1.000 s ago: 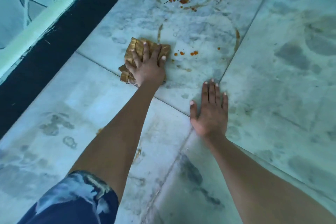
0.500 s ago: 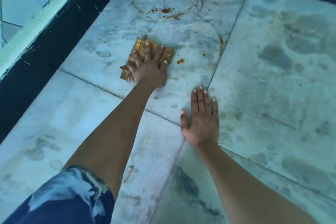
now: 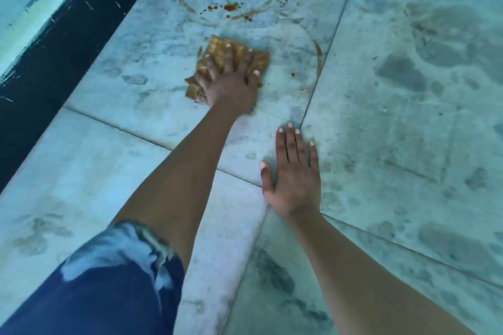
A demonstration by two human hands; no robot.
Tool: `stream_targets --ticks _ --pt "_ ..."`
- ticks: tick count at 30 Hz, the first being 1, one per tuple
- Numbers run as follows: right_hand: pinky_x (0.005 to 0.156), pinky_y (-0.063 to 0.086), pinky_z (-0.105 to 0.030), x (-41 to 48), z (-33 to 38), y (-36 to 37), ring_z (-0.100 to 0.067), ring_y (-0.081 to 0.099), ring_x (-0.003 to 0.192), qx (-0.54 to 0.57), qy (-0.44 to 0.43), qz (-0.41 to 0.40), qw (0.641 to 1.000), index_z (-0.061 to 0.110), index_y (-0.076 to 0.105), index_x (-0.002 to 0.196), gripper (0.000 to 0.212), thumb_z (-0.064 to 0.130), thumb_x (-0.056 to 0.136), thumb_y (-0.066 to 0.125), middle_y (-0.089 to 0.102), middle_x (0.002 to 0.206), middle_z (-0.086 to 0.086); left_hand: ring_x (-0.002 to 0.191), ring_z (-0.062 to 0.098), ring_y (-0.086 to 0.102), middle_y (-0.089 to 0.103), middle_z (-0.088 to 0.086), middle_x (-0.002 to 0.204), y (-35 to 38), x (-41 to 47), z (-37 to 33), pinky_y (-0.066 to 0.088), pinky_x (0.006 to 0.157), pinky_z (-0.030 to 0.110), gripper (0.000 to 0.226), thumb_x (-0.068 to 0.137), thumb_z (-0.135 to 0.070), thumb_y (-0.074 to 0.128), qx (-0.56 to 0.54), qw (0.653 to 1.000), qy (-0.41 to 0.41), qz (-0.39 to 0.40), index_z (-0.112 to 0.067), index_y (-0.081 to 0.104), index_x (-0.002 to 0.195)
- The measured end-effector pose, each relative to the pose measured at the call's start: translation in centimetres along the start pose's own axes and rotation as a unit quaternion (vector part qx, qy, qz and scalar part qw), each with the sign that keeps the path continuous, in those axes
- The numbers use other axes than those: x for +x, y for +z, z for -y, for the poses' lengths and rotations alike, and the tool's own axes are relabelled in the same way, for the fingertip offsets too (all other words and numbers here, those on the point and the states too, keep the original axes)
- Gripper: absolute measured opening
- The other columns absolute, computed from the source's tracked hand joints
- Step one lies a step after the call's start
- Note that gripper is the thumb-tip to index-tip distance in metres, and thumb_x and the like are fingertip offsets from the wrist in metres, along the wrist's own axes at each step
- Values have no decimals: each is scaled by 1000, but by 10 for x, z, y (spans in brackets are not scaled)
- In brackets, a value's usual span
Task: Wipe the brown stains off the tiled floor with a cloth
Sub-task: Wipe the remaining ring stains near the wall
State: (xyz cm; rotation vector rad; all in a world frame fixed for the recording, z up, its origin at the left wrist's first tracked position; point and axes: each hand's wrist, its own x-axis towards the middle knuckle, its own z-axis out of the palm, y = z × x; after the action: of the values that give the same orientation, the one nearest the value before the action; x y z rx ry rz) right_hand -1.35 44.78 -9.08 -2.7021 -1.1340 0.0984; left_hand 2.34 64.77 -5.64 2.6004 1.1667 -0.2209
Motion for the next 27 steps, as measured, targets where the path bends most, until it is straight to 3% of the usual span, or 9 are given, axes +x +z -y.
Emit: stream_targets --ticks 3,5,8,12,14,17,21,24,27 --pt "115 12 -43 0 1 0 -27 23 143 0 8 -5 1000 2 26 146 71 45 90 26 22 154 -16 145 35 -8 -9 -11 159 17 -49 11 -2 113 60 53 93 -61 11 69 989 134 1 -52 -3 143" --pt "115 12 -43 -1 1 0 -29 21 143 4 17 -6 1000 0 23 146 73 46 89 27 21 154 -18 145 33 -3 -6 -14 158 21 -75 46 6 114 56 55 87 -64 7 94 982 166 -8 -55 -5 140" --pt "116 12 -43 -1 1 0 -29 19 143 7 18 -5 1000 -1 21 147 74 46 89 26 19 155 -18 145 32 4 0 -14 159 7 -63 87 12 113 54 55 89 -65 14 75 994 80 -18 -54 6 142" --pt "116 9 -42 -2 1 0 -28 17 144 10 14 -2 1000 -1 20 147 74 47 90 25 18 155 -17 144 38 -4 -4 -8 160 -5 -7 51 4 110 64 51 96 -55 24 -19 998 -55 -32 -48 14 145" --pt "116 11 -42 -1 1 0 -29 20 143 11 14 -12 1000 -2 22 146 74 46 89 27 20 154 -19 143 40 -8 -5 -6 160 -3 4 22 1 109 66 53 95 -56 22 -27 999 -42 -18 -46 13 146" --pt "116 12 -45 -1 1 -2 -33 20 143 15 30 -22 999 -4 26 144 76 47 88 30 21 153 -23 144 37 -9 -8 -8 159 10 -22 -1 -3 110 63 53 95 -58 18 29 998 50 -3 -48 5 146" --pt "116 11 -48 -1 2 -3 -37 18 142 20 52 -23 998 -7 26 143 80 48 86 33 20 151 -28 146 29 -1 0 -15 158 18 -74 40 9 112 54 61 84 -67 11 82 983 163 -10 -53 8 143" --pt "116 13 -48 -1 3 -2 -38 16 142 24 53 -21 998 -7 23 144 81 48 86 33 18 152 -28 145 28 6 7 -16 158 6 -51 58 13 111 53 52 92 -62 26 36 995 92 -29 -53 19 142" --pt "116 13 -48 -1 2 -2 -37 15 143 28 54 -19 998 -7 22 144 81 48 86 33 16 152 -28 145 32 2 7 -12 159 -1 -4 23 7 109 61 47 96 -53 29 -12 999 10 -46 -48 23 143"
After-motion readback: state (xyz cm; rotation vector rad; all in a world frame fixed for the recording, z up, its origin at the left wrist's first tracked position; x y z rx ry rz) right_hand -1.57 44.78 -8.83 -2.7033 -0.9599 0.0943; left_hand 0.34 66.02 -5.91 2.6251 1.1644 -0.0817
